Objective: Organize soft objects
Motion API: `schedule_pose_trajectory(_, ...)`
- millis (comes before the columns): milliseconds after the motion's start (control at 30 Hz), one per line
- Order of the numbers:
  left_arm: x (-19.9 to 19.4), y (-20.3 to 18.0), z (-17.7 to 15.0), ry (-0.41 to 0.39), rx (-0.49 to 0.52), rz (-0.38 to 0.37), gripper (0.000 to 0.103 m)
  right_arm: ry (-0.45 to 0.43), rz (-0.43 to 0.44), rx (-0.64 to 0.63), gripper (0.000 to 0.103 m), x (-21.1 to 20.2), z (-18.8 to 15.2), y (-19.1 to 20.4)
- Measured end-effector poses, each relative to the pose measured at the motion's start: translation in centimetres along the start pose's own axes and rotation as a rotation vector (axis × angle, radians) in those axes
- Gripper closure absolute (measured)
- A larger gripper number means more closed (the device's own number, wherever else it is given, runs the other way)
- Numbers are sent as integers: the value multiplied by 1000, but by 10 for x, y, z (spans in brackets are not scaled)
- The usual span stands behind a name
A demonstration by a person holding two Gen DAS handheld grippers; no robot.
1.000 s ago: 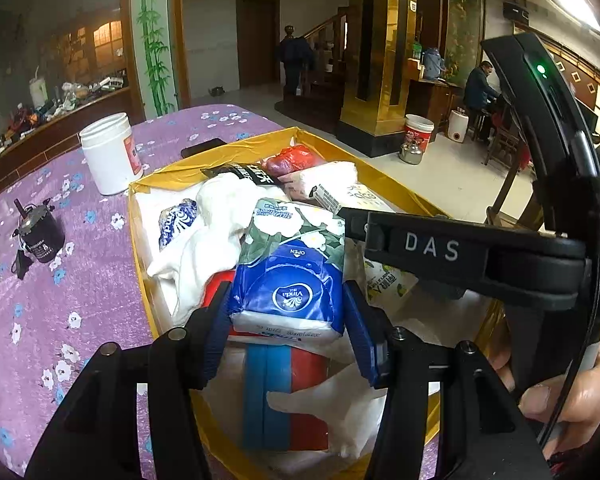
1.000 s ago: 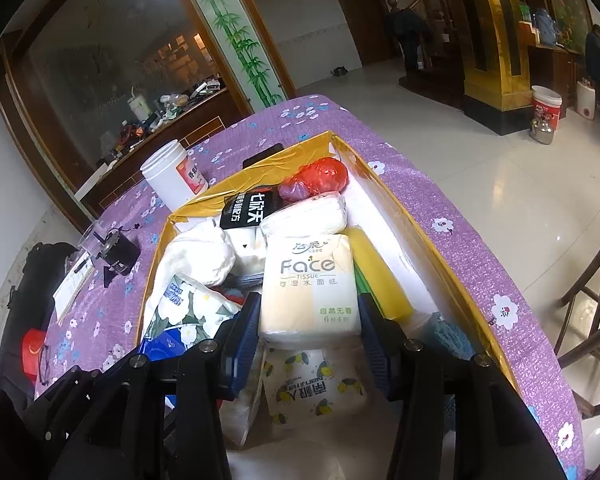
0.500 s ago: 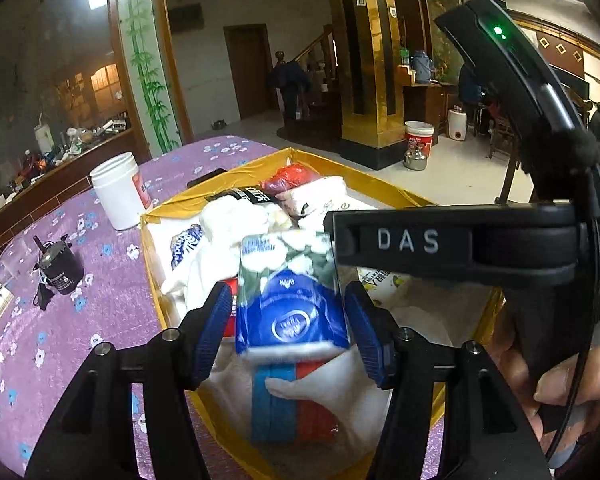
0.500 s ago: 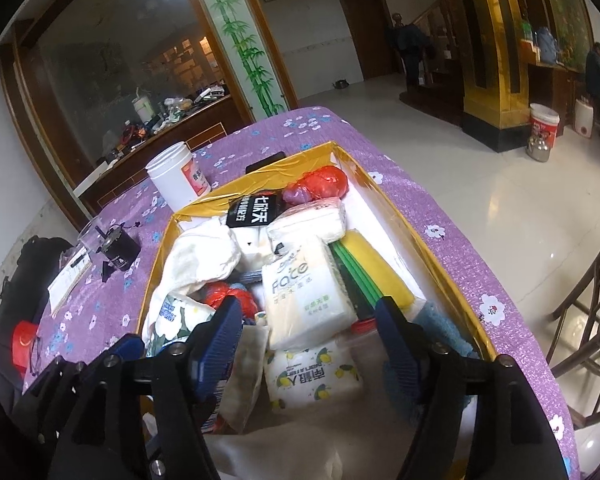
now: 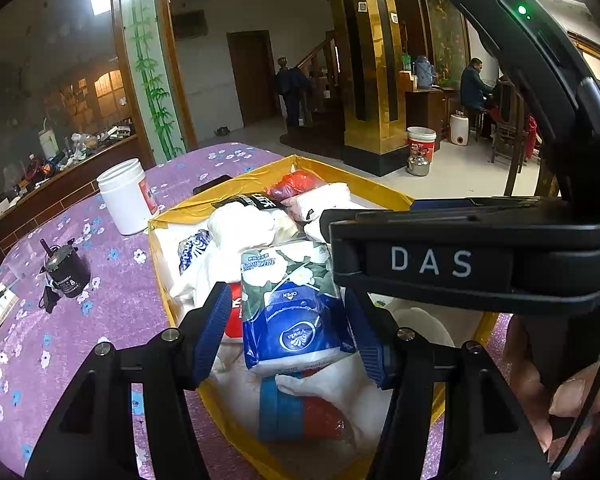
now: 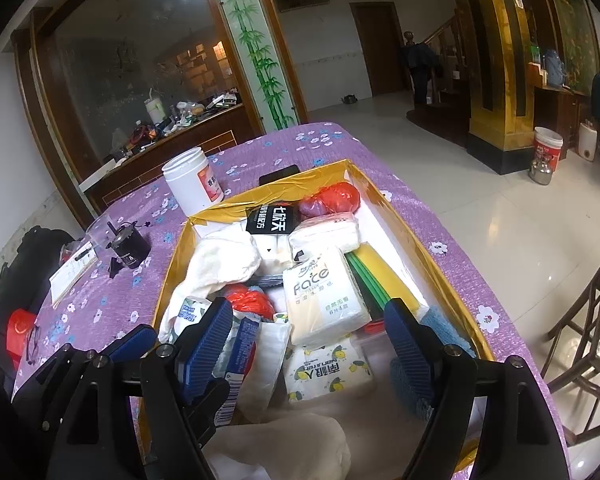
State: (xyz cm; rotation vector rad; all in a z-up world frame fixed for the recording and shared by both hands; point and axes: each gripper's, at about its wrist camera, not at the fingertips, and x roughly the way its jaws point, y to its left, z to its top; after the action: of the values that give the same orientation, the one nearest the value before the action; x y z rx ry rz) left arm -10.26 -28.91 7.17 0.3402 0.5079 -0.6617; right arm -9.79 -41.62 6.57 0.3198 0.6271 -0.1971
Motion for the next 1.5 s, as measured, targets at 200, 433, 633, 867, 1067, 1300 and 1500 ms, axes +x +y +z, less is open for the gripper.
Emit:
schedule_pose_trajectory(200, -3, -1, 0, -11, 5, 5, 46, -4, -3, -4, 23, -4, 0, 1)
schedule_pose_trajectory(433, -14, -1, -3, -23, 8, 3, 46, -19, -12, -11, 18, -16, -6, 4)
schedule_pose_trajectory(633, -25, 6, -8, -27, -7, -4, 46, -30, -31, -23, 17, -25, -16, 8)
schedule_pose_trajectory(867, -40, 20, -18, -31, -58, -12, 36, -107, -77, -5, 11, -43, -30, 10)
schedule_pose_trajectory(1067, -44, 29, -31, -9, -86, -26, 34, -140, -113, 21, 9, -49, -44, 11)
schedule_pose_trajectory(1300, -56, 43, -43, -26, -157, -36, 25, -189, -166, -15, 1, -61, -61, 20)
schedule_pose_trajectory(1500, -54, 52, -51, 40, -155, -12, 22, -187, -171, -30, 0, -62, -69, 26)
